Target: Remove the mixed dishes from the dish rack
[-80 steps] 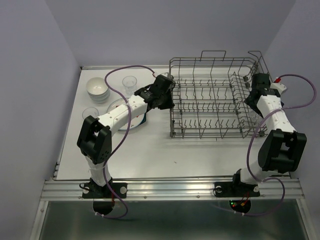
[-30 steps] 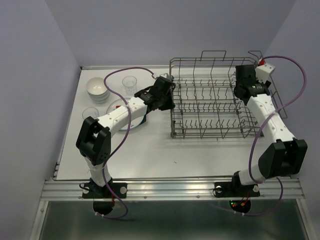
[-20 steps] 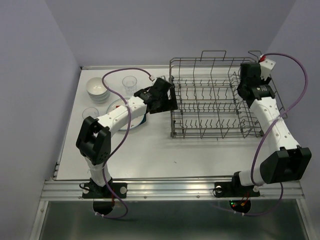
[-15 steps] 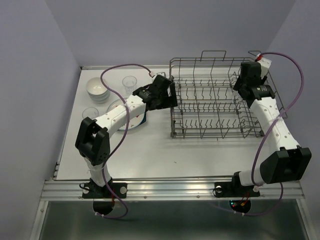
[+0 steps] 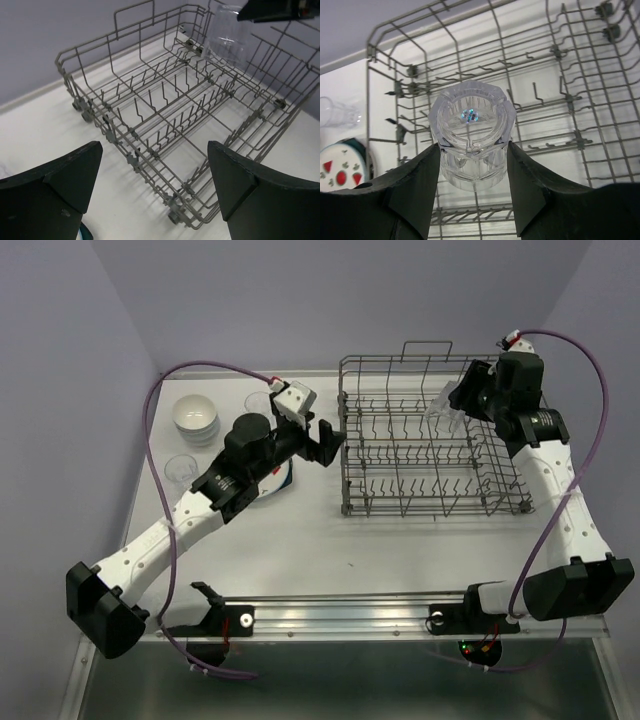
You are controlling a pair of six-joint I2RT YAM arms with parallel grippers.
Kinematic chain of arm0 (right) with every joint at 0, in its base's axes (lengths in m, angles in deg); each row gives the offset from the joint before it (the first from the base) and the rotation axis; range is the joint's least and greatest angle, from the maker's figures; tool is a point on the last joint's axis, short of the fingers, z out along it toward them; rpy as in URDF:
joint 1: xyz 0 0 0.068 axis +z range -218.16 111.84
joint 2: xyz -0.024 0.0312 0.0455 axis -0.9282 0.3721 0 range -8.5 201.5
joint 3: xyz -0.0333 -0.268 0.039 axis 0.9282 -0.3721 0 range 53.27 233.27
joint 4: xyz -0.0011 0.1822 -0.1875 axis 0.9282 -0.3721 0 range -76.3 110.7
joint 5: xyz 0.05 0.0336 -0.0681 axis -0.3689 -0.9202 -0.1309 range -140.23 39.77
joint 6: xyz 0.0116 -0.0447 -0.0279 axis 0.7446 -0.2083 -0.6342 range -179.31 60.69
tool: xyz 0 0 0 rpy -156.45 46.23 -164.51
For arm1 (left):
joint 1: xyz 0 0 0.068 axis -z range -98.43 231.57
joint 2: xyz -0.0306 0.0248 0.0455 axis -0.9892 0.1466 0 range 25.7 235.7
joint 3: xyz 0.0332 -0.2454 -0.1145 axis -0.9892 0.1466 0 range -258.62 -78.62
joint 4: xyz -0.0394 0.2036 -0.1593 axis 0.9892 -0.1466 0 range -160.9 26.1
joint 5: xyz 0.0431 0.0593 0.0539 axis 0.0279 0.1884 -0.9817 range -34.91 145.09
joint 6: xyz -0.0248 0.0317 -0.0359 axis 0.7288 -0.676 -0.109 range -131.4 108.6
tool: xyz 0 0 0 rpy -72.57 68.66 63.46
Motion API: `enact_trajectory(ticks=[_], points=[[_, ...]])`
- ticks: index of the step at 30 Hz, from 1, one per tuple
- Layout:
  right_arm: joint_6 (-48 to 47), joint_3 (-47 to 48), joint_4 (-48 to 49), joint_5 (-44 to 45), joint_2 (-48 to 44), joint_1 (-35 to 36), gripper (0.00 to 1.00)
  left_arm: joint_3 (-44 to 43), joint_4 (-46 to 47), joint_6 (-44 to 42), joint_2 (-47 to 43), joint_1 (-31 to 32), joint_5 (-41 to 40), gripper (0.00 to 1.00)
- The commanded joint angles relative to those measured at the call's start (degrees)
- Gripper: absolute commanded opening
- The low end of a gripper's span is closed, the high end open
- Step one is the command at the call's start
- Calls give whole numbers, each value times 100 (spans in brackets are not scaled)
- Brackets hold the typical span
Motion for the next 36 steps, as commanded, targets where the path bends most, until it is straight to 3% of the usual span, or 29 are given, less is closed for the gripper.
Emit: enact_trajectory(ticks=[1,3,9,16,25,36], points=[[141,516,374,-1198,-270,13,1,705,1367,-2089,-313,27,1274,99],[211,586,365,-1620,-323,13,1,934,1411,-2889,-349,35,1827,99],[413,639,365,-2569,-464,13,1,1067,2025,-3515,27,71,2155,99],[791,710,443,-4027,-420,13,1,952,3272,-3594,608,149,2155,99],[1389,350,988,-5013,-437,13,1,1005,4688,-3138,959,211,2216,99],[1776,-46,1384,-5558,-587,13,1,566,4926,-2787,1276,273,2366,98]])
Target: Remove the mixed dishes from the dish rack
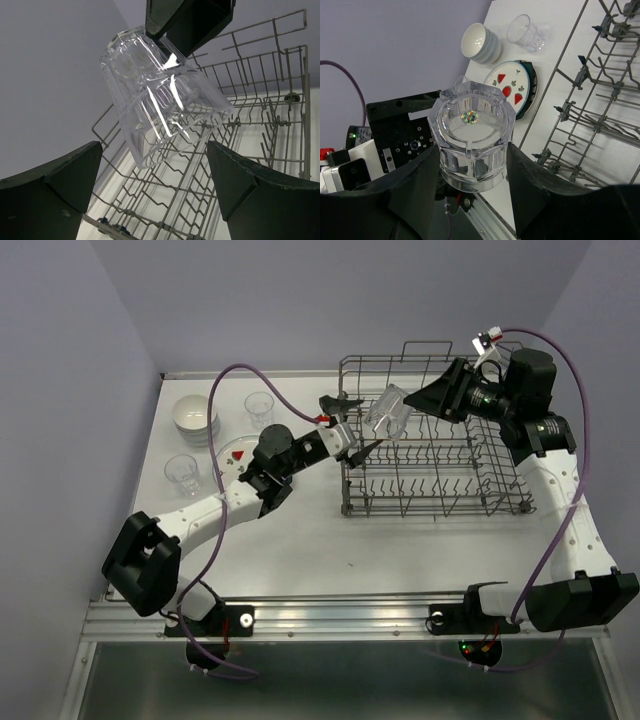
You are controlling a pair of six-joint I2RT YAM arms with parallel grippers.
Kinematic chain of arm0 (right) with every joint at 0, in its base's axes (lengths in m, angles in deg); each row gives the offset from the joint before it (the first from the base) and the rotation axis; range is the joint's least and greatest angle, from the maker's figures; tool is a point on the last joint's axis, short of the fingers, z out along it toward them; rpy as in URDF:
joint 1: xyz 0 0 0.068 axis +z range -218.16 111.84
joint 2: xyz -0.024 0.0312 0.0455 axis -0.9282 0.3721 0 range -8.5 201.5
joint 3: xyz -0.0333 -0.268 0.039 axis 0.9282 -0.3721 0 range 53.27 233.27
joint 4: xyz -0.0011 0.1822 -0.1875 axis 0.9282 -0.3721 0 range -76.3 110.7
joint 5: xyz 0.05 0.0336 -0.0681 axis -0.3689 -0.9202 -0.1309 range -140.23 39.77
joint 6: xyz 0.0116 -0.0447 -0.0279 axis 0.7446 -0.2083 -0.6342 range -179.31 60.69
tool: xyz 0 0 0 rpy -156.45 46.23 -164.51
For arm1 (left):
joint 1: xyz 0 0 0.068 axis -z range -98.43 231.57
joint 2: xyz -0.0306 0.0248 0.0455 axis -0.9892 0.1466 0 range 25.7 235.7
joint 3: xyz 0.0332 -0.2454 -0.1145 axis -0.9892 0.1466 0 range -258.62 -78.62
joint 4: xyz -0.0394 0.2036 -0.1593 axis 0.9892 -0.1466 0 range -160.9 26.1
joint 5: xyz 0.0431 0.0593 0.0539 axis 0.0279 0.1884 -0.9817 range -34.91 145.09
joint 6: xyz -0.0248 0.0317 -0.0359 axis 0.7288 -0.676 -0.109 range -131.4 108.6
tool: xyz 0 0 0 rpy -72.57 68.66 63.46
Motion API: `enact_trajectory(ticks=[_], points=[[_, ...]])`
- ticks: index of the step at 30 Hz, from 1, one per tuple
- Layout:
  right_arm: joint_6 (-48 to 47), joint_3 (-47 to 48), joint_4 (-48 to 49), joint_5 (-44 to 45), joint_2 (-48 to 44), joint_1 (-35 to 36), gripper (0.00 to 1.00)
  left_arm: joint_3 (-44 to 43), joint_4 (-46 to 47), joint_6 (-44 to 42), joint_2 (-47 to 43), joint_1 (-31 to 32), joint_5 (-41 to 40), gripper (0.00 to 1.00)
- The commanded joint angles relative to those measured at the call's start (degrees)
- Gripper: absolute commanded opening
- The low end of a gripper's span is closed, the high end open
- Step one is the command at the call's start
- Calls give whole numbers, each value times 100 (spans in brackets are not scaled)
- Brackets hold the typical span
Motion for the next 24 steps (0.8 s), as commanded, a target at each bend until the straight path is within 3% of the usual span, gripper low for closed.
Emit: enact_trajectory(ticks=[1,4,7,8,12,13,14,16,19,20,23,24], points=[[303,-64,680,-481,-259,13,1,-370,689,236,-5,50,97,97],[365,-160,733,-534,-303,13,1,-458,750,412,66,41,96,88],[487,-326,821,-639,-355,13,1,-519,856,614,110,50,193,70],[531,-380,926,-700,-364,13,1,-528,882,623,127,50,245,54],[584,-529,953,-648,-408,13,1,-581,882,746,137,50,377,22],[593,-556,953,-648,-417,13,1,-529,891,720,93,50,456,8],[611,-573,962,-631,-408,13,1,-450,882,737,5,59,526,0],[602,-600,962,-596,-382,13,5,-353,882,720,-187,59,615,0],[585,-626,1041,-587,-338,13,37,-221,874,965,-407,59,405,0],[567,-626,1058,-517,-329,13,59,-212,856,1297,-452,59,265,0],[391,-617,1058,-368,-382,13,100,-361,208,1791,-637,67,-473,0],[252,-600,1050,-332,-408,13,100,-483,-29,2106,-689,76,-884,0]])
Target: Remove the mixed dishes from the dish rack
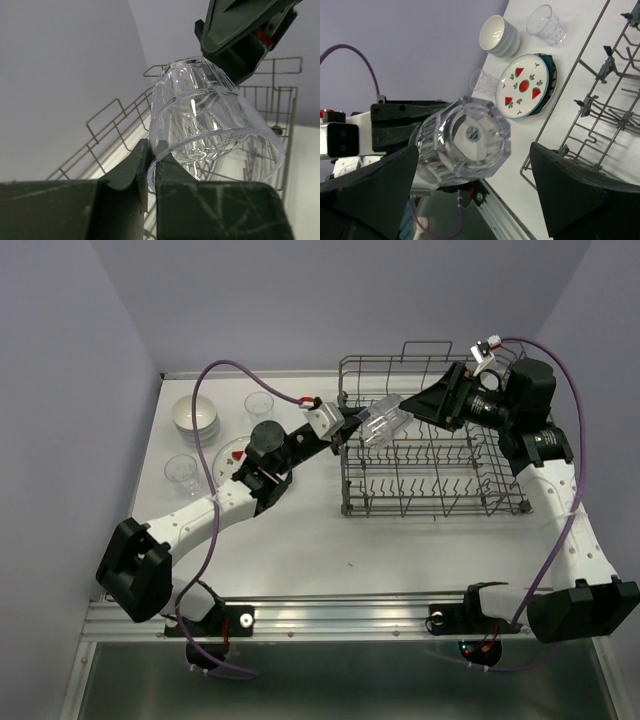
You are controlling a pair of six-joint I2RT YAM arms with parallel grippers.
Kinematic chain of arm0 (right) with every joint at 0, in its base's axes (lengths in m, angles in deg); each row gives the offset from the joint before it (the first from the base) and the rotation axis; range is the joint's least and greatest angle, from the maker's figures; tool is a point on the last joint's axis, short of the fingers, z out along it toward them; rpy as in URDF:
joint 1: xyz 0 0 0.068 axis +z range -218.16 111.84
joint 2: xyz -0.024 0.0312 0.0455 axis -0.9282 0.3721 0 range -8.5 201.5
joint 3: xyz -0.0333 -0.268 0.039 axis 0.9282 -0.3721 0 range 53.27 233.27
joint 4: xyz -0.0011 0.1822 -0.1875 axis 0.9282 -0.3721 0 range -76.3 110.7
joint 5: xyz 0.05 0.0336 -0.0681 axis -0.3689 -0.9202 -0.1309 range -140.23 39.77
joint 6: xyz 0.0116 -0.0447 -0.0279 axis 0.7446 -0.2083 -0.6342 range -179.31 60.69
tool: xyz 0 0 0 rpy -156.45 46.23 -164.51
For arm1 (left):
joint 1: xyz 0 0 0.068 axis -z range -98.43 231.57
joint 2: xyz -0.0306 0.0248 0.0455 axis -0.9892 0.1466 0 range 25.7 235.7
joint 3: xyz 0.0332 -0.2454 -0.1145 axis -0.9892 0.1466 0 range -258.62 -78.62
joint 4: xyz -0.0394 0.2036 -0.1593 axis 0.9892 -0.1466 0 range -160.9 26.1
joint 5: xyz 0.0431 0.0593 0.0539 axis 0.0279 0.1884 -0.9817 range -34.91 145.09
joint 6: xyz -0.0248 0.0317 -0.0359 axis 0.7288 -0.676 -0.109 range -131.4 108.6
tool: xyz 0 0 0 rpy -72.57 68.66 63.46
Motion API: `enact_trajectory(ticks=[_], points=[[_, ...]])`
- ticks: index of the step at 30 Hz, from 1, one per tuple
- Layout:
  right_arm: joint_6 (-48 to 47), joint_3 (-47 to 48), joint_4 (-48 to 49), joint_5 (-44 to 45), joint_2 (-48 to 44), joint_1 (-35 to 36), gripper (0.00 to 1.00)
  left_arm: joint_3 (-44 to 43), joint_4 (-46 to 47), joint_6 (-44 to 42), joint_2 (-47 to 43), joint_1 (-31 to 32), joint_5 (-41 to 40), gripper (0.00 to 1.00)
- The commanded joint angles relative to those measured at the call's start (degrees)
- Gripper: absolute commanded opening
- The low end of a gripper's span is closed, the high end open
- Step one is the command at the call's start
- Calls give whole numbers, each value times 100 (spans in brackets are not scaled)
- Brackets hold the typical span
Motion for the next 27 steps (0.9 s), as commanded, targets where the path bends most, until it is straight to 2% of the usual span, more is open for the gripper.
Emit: enact_trajectory(ticks=[1,4,6,7,9,10,11,12,13,14,15,18,22,24,27], points=[[-342,25,438,221,-109,43,100,-364,-537,1205,-657,212,-762,0],[-552,8,420,633,-240,43,100,-671,-1408,1961,-789,212,-1528,0],[-702,-63,376,1221,-372,43,100,-908,-2454,2591,-921,212,-2079,0],[-850,-115,324,1423,-425,43,100,-1023,-3275,2805,-973,212,-2274,0],[-1009,-168,280,2091,-513,43,100,-1382,-4149,3174,-983,212,-3097,0],[-1123,-255,271,2494,-609,43,100,-1506,-5015,3463,-948,212,-3259,0],[-1185,-256,271,2498,-654,43,100,-1594,-5467,3631,-947,212,-3443,0],[-1212,-369,262,2881,-698,43,100,-1665,-5898,3790,-930,212,-3628,0],[-1308,-475,262,3189,-759,43,100,-1796,-6686,4130,-912,212,-4186,0],[-1352,-537,253,3340,-794,43,100,-1797,-7068,4308,-895,212,-4349,0],[-1423,-590,236,3455,-821,43,100,-1858,-7916,4527,-842,212,-4542,0],[-1546,-774,209,3885,-891,43,100,-1763,-9289,5397,-781,203,-4850,0],[-1546,-977,218,4527,-970,43,100,-1140,-10181,6549,-876,45,-4799,0],[-1590,-1038,209,4773,-997,43,100,-684,-10262,6970,-1017,-139,-4572,0],[-1617,-1126,200,4862,-1023,43,100,-51,-9982,7122,-1412,-892,-4141,0]])
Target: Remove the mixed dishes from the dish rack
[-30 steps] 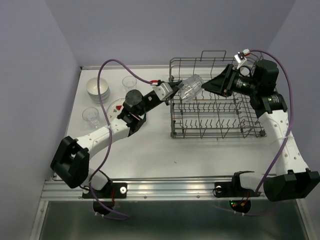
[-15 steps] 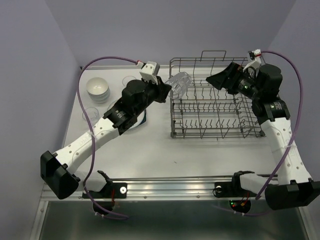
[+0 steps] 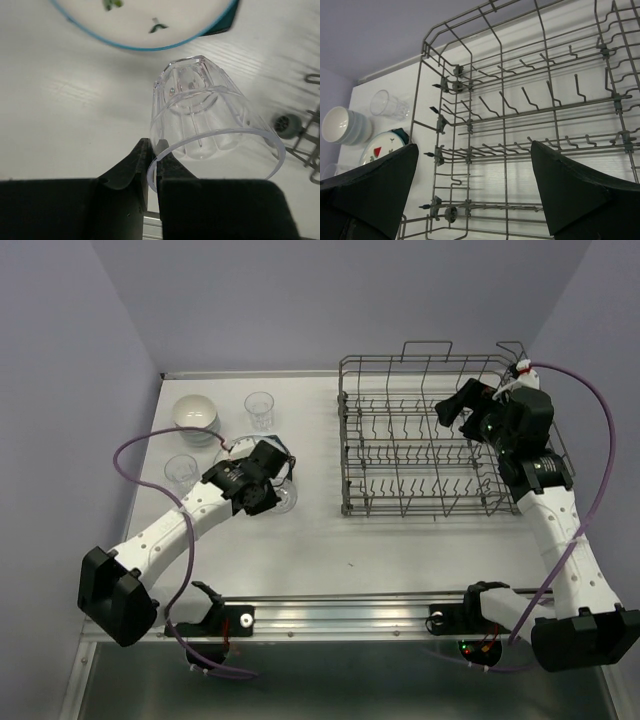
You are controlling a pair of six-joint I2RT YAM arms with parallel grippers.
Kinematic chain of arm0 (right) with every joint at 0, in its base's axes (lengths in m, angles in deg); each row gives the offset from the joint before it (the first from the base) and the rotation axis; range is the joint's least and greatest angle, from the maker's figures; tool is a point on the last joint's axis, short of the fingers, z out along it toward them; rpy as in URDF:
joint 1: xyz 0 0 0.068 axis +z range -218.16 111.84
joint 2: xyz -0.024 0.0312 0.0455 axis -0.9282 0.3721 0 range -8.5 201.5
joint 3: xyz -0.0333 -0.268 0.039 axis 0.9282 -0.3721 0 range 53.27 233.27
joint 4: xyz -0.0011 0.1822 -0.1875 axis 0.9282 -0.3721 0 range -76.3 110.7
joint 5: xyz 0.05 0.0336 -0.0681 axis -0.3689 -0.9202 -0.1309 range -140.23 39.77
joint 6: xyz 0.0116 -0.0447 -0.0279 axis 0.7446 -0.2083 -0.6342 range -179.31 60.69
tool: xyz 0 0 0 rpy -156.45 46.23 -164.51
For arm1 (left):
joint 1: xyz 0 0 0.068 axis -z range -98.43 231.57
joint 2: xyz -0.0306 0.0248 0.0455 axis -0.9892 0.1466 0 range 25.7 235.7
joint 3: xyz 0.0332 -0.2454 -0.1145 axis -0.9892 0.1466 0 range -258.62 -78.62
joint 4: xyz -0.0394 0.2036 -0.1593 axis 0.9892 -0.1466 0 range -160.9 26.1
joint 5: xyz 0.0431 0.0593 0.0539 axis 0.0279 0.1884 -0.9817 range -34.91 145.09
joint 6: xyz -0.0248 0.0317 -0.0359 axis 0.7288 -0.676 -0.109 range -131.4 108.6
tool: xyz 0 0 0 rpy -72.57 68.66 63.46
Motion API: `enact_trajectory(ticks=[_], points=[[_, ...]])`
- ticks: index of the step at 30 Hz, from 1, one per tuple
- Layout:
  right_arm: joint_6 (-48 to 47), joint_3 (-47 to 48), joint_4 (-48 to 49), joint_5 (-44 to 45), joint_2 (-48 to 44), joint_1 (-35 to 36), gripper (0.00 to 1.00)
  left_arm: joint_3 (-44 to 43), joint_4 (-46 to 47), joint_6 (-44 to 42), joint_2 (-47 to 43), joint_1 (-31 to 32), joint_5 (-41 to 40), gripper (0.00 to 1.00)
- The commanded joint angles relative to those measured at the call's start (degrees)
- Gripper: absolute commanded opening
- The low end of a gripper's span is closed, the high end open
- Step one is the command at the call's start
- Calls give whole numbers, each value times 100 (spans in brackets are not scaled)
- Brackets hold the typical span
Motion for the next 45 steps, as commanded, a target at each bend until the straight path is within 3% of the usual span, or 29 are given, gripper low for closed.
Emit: enact_trajectory(ticks=[1,4,13,14,16,20,22,23,24,30,36,40,45], points=[[-198,-40,141,541,-190,11,100,650,-390,895,-717,-862,242,0],[-224,-40,71,769,-199,11,100,1082,-372,755,-781,-1503,498,0],[-242,-31,1,945,-155,11,100,1513,-312,588,-508,-2287,445,0],[-251,-31,-8,945,-147,11,100,1548,-250,544,-491,-2340,498,11],[-251,-22,-26,963,-120,11,100,1610,-101,404,-438,-2498,673,21],[-268,-5,-61,1015,-129,11,100,1487,-196,359,-446,-2543,639,54],[-269,4,-61,1042,-138,11,100,1391,-292,298,-499,-2560,569,64],[-277,13,-78,1050,-138,11,100,1355,-337,263,-508,-2578,551,78],[-277,21,-78,1042,-138,11,100,1251,-398,210,-525,-2578,508,98],[-330,30,-96,1120,-164,11,100,530,-1066,-211,-920,-2587,323,99],[-321,39,-114,1401,-269,11,100,-823,-1225,-791,-1527,-2587,244,99],[-216,30,-157,1937,-340,11,100,-1588,-306,-1037,-1843,-2587,77,99],[13,118,-473,2982,-427,11,100,-1406,1006,-1258,-1827,-2578,506,99]])
